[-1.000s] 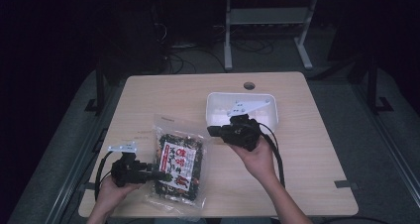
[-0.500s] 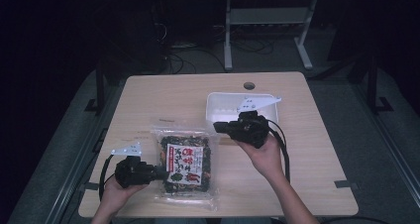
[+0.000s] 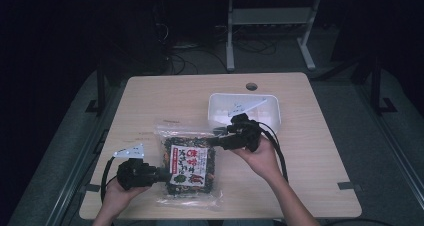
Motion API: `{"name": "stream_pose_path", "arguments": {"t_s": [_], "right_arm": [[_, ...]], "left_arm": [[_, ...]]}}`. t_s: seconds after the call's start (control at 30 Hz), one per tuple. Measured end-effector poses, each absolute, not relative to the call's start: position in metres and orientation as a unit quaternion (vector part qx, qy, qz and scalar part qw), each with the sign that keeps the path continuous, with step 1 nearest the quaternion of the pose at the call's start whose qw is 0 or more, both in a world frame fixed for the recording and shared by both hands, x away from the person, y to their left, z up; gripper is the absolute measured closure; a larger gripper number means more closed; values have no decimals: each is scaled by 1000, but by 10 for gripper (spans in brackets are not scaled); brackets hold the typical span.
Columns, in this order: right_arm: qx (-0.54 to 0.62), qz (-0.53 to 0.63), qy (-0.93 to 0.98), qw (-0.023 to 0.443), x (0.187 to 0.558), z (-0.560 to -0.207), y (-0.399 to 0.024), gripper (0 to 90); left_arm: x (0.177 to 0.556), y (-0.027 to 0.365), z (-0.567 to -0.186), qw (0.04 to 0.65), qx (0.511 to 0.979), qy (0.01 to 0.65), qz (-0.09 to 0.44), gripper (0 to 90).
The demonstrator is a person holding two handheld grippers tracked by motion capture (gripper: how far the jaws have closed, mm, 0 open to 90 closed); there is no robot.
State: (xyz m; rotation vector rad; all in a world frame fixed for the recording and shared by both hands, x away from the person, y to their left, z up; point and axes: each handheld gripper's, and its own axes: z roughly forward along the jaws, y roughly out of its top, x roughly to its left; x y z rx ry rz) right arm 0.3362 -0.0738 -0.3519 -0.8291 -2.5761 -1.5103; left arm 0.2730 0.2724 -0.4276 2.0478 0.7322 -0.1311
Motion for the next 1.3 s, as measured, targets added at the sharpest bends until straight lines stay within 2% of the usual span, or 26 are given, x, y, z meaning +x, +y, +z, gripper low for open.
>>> {"name": "stream_pose_path", "arguments": {"t_s": [0.2, 0.27, 0.43, 0.5, 0.63, 1.1, 1.3], "right_arm": [[-253, -484, -836, 53, 338, -358, -67, 601], [-245, -481, -840, 66, 339, -360, -63, 667], [-238, -475, -844, 67, 337, -360, -61, 702], [-233, -476, -845, 76, 337, -358, -64, 736], [-225, -473, -847, 90, 334, -357, -66, 766], [-236, -486, -837, 83, 333, -349, -83, 777], [-243, -495, -831, 64, 329, -341, -100, 782]], "left_arm": [[273, 271, -427, 464, 835, 292, -51, 715], [272, 269, -426, 462, 837, 289, -48, 714], [272, 268, -427, 456, 839, 293, -37, 694], [271, 267, -426, 453, 840, 298, -26, 632], [273, 269, -427, 445, 843, 301, -20, 577], [271, 274, -427, 442, 842, 308, -6, 476], [270, 273, -428, 439, 843, 311, 2, 391]]}}
